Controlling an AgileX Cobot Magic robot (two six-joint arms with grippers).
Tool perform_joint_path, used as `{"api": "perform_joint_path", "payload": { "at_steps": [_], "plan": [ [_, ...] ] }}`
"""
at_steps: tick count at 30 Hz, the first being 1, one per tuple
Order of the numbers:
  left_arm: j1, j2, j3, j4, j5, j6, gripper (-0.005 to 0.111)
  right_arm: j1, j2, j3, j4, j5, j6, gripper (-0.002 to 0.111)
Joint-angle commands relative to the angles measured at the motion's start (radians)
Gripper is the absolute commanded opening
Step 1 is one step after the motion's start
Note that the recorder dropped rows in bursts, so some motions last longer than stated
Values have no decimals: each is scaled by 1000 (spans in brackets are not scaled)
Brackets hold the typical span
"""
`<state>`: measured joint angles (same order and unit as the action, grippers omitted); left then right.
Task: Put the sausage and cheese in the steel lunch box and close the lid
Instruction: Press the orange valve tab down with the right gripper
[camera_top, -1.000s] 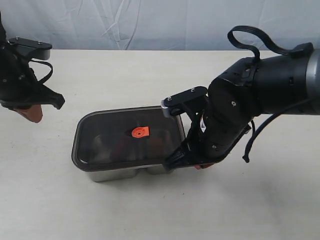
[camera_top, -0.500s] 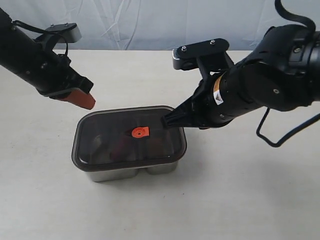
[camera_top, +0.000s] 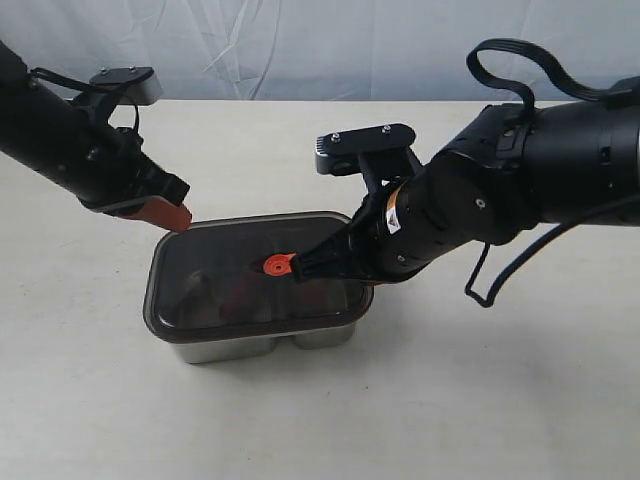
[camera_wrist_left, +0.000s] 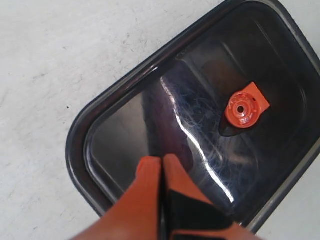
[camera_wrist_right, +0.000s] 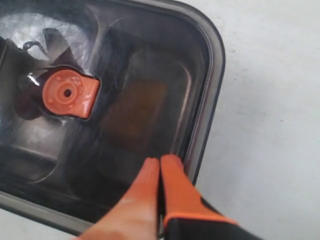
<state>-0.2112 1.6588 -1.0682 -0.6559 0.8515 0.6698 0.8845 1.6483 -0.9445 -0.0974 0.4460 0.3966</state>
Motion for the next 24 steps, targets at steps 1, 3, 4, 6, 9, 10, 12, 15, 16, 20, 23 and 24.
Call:
{"api": "perform_joint_path", "payload": {
  "at_steps": [1,3,4,6,9,10,12,15,16,20,23,24],
  "plan": [
    [-2,-7,4,-14,-6,3,0,1,-1,0,13,-31,-11,-1],
    [-2,-7,4,-14,-6,3,0,1,-1,0,35,-35,-35,-1],
    [-2,-7,4,-14,-6,3,0,1,-1,0,57,-37,-59,-1],
    [-2,-7,4,-12,14,3,0,1,1,0,79,-36,-80,-1],
    [-4,-2,4,-4,38,-5,0,1,2,0,86,-36,-87,-1],
    [-13,9,4,12,38,-18,0,1,2,0,86,-36,-87,-1],
    [-30,44,4,39,40,-46,0,1,2,0,86,-40,-87,-1],
    [-33,74,4,46,42,-61,0,1,5,0,86,-38,-87,-1],
    [-33,77,4,53,42,-69,0,1,11,0,86,-37,-87,-1],
    [-33,125,4,134,44,-172,0,1,100,0,110,-28,-102,-1],
    [-33,188,4,156,58,-199,0,1,143,0,133,-25,-116,-1],
    [-33,204,4,156,69,-199,0,1,152,0,135,-23,-116,-1]
  ]
}}
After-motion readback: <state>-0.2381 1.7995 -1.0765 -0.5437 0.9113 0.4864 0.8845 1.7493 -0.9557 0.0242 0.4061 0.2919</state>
